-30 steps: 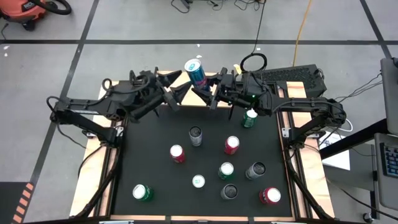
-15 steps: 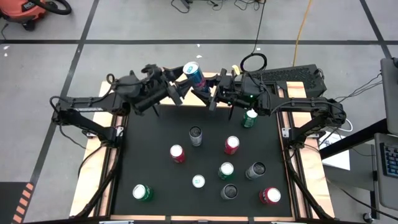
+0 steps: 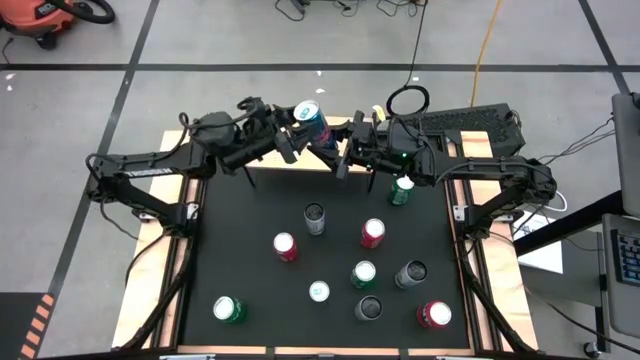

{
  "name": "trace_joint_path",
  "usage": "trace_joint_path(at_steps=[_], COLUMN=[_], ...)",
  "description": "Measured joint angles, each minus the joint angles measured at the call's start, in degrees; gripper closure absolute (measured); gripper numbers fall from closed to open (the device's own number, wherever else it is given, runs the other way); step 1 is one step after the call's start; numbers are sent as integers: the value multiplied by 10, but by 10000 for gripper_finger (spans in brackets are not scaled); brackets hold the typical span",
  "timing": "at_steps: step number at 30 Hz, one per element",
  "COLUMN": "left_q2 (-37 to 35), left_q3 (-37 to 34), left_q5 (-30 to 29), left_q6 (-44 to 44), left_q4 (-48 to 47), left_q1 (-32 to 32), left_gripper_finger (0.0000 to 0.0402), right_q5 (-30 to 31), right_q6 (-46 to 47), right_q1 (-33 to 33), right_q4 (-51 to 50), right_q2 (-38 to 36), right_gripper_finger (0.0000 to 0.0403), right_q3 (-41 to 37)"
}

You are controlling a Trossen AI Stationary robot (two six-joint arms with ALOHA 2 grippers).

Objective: Place canned beverage on shelf
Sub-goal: Put the bottom left blue soda can on the shelf

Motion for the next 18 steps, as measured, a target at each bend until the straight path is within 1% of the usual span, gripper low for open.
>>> trace_joint_path(at_steps=[7, 9, 14, 18], left_q2=[0, 1, 1, 2], left_q3=[0, 0, 0, 0], left_q5=[4, 7, 13, 13], left_q6=[1, 2, 3, 4], left_q4=[33, 29, 19, 3], left_q1=[0, 1, 1, 1], left_gripper_finger=[9, 21, 64, 81], right_q5=[0, -1, -1, -1], right_q6=[16, 16, 16, 16], right_q1=[0, 0, 0, 0], right_q4=[0, 0, 0, 0], right_q2=[0, 0, 0, 0], right_gripper_finger=[186, 186, 186, 186], right_q3=[0, 0, 0, 0])
